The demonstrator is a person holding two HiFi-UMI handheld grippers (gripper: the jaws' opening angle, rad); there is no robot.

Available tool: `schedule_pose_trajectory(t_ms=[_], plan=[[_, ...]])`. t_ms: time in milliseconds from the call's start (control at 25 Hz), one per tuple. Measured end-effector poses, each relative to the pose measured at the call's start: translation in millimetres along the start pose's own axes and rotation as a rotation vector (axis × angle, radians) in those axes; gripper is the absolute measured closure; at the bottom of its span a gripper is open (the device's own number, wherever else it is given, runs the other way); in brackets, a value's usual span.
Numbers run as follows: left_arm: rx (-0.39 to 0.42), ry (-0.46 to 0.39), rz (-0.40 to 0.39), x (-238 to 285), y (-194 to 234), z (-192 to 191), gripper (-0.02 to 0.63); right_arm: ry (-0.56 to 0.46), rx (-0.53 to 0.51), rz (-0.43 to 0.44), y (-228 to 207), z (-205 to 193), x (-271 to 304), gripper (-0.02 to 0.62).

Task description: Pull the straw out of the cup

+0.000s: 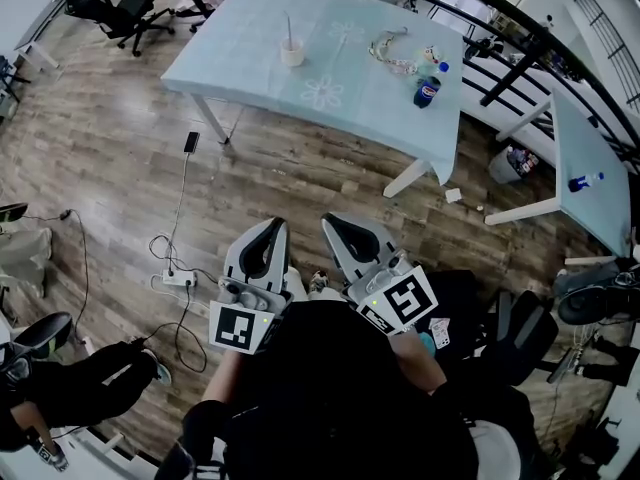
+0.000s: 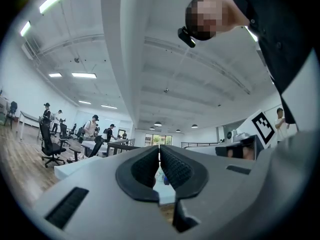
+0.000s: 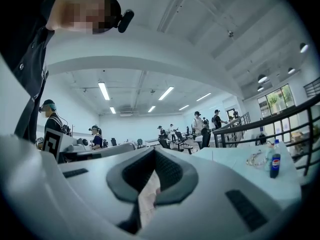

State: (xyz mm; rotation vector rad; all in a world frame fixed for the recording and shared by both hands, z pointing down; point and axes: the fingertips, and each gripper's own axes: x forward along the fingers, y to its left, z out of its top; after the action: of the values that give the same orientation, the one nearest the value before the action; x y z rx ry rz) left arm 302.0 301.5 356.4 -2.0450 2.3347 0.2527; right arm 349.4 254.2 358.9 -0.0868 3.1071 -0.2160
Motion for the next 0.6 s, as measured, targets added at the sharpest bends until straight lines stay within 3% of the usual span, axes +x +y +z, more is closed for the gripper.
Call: schedule_pose_trajectory(t_ms=[600], plan=[[0.0,0.007,-0.021,15,14,-8,0.588,0.001,0.014,0.003,-10,-2,17,0.588]])
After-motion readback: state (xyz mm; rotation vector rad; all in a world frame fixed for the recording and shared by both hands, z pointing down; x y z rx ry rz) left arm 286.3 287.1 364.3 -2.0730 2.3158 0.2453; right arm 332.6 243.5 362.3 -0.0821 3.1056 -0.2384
